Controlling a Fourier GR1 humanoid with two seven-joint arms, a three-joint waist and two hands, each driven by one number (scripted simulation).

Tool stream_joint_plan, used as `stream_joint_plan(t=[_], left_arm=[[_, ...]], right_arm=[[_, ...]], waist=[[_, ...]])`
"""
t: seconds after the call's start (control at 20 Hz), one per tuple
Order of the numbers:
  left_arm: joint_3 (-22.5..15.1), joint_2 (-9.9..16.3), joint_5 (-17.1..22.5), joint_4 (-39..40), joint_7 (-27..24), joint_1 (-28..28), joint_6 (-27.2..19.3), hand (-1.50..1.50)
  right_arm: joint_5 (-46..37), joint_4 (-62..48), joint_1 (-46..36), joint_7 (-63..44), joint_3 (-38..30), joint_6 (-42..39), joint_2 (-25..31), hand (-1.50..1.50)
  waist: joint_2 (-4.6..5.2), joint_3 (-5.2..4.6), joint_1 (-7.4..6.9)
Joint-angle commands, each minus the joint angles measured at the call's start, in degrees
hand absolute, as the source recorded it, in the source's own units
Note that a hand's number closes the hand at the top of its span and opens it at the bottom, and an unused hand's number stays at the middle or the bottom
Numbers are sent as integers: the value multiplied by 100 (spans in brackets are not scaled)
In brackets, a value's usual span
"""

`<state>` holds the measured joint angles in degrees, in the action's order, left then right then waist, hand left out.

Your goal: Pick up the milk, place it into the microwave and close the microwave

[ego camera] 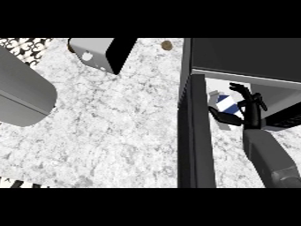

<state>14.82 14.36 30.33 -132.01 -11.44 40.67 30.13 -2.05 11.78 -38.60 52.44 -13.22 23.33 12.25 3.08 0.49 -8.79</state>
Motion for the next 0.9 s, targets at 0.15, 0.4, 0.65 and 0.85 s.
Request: stream_joint_plan(t=[0.15,0.4,0.65,0.85], left_arm=[[30,133,103,70,76,-201,12,-150],[-17,173,181,63,244,-166,-17,-150],[-92,171,83,186,328,-423,-130,-150],[-79,219,156,272,369,-415,-62,-150]], right_arm=[[-640,-294,-1871,-1439,604,-123,363,-150],[-670,-499,-2515,-2054,587,5,143,-150],[-707,-403,-2765,-1857,600,-228,30,-150],[-584,-425,-2906,-1957,426,25,-24,-150]], waist=[[57,-42,-393],[78,-26,-313],[74,-19,-124],[22,-27,-69]])
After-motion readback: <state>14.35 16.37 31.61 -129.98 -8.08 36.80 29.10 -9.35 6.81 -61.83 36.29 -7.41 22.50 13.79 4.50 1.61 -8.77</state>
